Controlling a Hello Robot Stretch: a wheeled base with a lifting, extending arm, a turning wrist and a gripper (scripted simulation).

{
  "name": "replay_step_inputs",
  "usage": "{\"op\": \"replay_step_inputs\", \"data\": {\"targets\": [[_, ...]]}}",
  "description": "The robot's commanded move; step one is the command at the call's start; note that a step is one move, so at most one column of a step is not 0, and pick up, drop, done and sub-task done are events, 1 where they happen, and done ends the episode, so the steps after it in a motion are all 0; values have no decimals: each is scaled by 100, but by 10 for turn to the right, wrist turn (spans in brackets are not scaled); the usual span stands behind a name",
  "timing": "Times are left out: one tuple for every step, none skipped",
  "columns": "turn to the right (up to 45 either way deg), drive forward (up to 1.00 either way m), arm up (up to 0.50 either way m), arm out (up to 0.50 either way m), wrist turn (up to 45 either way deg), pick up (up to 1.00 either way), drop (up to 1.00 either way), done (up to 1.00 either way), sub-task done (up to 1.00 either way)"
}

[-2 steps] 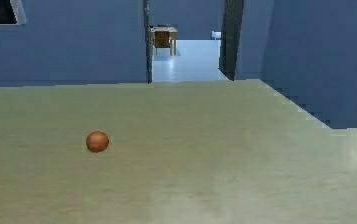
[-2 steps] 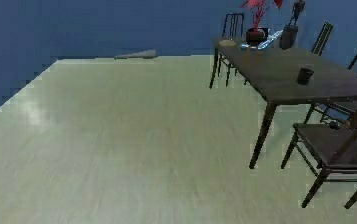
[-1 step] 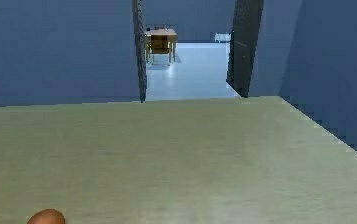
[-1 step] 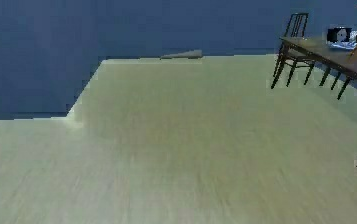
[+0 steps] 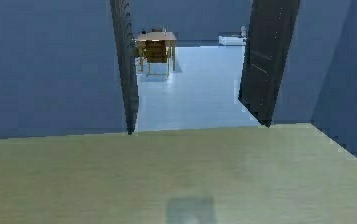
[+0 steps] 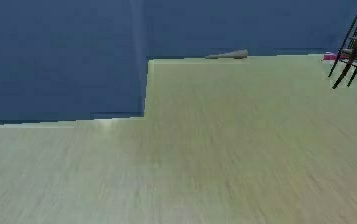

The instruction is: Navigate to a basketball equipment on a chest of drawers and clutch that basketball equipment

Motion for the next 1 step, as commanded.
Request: {"op": "replay_step_inputs", "data": {"targets": [[0,100,0,0,0,0,0,0,0]]}}
